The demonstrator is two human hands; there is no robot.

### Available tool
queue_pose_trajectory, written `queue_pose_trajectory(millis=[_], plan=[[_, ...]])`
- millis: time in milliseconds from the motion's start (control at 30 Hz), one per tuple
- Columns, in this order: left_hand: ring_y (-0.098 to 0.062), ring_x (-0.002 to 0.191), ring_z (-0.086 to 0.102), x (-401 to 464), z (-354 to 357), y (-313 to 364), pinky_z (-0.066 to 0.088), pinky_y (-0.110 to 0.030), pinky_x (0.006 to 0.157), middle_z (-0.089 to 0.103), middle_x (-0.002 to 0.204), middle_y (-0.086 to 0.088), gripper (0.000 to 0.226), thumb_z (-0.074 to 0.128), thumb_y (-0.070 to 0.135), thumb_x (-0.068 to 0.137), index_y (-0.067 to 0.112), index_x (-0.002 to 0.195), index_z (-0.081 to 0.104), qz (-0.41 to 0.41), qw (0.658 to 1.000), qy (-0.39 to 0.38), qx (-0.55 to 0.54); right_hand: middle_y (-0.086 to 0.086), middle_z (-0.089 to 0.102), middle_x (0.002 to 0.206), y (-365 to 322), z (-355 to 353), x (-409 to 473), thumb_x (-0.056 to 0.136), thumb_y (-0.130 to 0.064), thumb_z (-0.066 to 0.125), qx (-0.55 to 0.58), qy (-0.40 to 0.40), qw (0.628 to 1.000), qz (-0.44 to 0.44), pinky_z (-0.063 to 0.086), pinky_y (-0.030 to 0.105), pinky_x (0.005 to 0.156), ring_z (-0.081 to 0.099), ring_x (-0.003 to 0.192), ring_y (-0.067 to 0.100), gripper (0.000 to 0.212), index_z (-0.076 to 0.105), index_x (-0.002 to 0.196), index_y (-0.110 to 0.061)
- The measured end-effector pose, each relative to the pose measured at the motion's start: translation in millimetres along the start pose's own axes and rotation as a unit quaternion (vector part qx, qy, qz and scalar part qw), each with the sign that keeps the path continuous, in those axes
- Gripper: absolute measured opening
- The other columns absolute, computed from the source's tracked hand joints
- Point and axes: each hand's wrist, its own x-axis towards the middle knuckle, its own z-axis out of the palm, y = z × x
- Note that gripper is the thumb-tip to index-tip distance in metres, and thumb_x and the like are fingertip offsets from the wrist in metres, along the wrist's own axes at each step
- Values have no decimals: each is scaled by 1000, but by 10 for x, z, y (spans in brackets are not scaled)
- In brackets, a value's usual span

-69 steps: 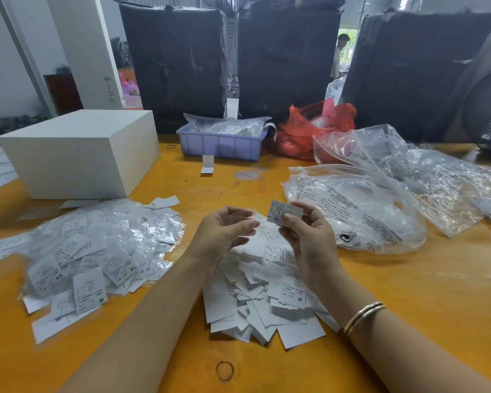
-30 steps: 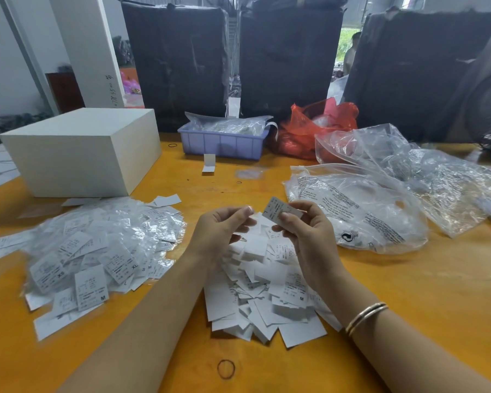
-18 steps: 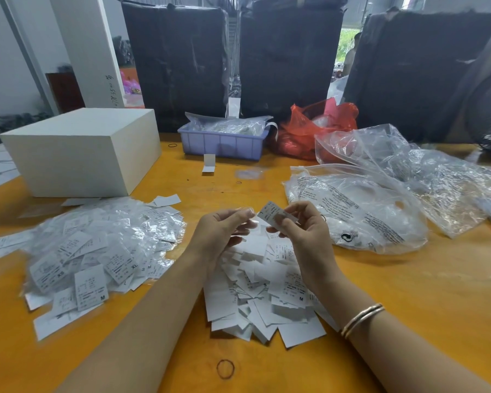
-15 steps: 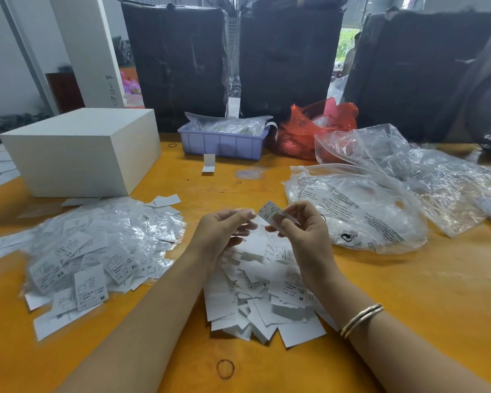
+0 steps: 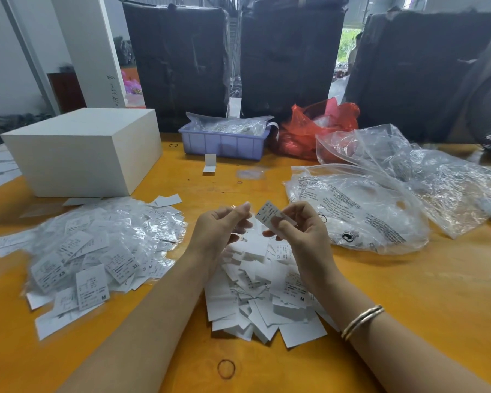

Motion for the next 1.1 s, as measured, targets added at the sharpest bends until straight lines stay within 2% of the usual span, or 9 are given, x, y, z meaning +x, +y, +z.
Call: queue_pose_trajectory(millis=[100, 333, 500, 667, 833, 933, 1033, 1100], plan=[[-1, 57, 57, -4, 3, -1, 44, -20, 62, 68, 63, 7, 21, 68, 35, 82, 17, 71, 69, 11, 1000, 5, 11, 7, 63, 82, 3, 4, -5, 84, 2, 60, 3, -7, 1000, 6, 50, 25, 62, 68, 66, 22, 18, 52, 82, -13], [5, 54, 56, 1, 5, -15, 43, -21, 62, 68, 64, 8, 21, 69, 34, 81, 14, 75, 68, 27, 999, 21, 34, 1, 65, 77, 7, 20, -7, 86, 3, 58, 19, -5, 999, 26, 49, 27, 64, 68, 67, 22, 18, 52, 83, -14], [4, 55, 56, -3, 6, -23, 44, -12, 55, 67, 61, 11, 21, 70, 37, 78, 16, 76, 70, 43, 998, 13, 50, 14, 63, 87, 10, 32, -10, 85, 6, 58, 1, -26, 999, 47, 47, 24, 59, 67, 64, 22, 16, 51, 84, -9], [5, 58, 56, -10, 27, -39, 43, -9, 53, 65, 64, 12, 15, 71, 32, 77, 17, 80, 71, 46, 998, -1, 49, 12, 63, 84, 6, 45, -14, 84, 7, 60, -35, -49, 996, 62, 46, 19, 53, 66, 60, 19, 15, 53, 90, -4], [7, 59, 57, -28, 36, -38, 43, -7, 52, 66, 61, 14, 7, 72, 28, 78, 22, 76, 71, 54, 996, -26, 60, 10, 66, 83, 3, 25, -6, 84, 4, 61, -63, -55, 993, 78, 46, 18, 53, 64, 61, 16, 13, 61, 96, 0], [6, 57, 55, -21, 31, -40, 43, -10, 54, 65, 61, 15, 13, 67, 32, 83, 21, 82, 73, 59, 996, -10, 59, 8, 66, 81, 6, 29, -5, 85, 2, 61, -53, -41, 994, 81, 45, 19, 54, 63, 58, 13, 16, 63, 99, -6], [2, 59, 54, 3, 3, -31, 43, -16, 60, 66, 66, 13, 16, 63, 32, 87, 21, 86, 74, 47, 998, 4, 47, 8, 65, 81, 8, 0, 7, 88, 0, 59, -10, 13, 997, 74, 47, 23, 56, 62, 57, 15, 32, 57, 112, -20], [2, 59, 56, 5, 1, -29, 43, -17, 60, 68, 68, 11, 14, 66, 31, 85, 19, 85, 73, 39, 998, 5, 40, 8, 65, 84, -9, -13, 8, 89, 1, 55, -9, 33, 998, 52, 47, 20, 55, 63, 56, 15, 32, 62, 108, -24]])
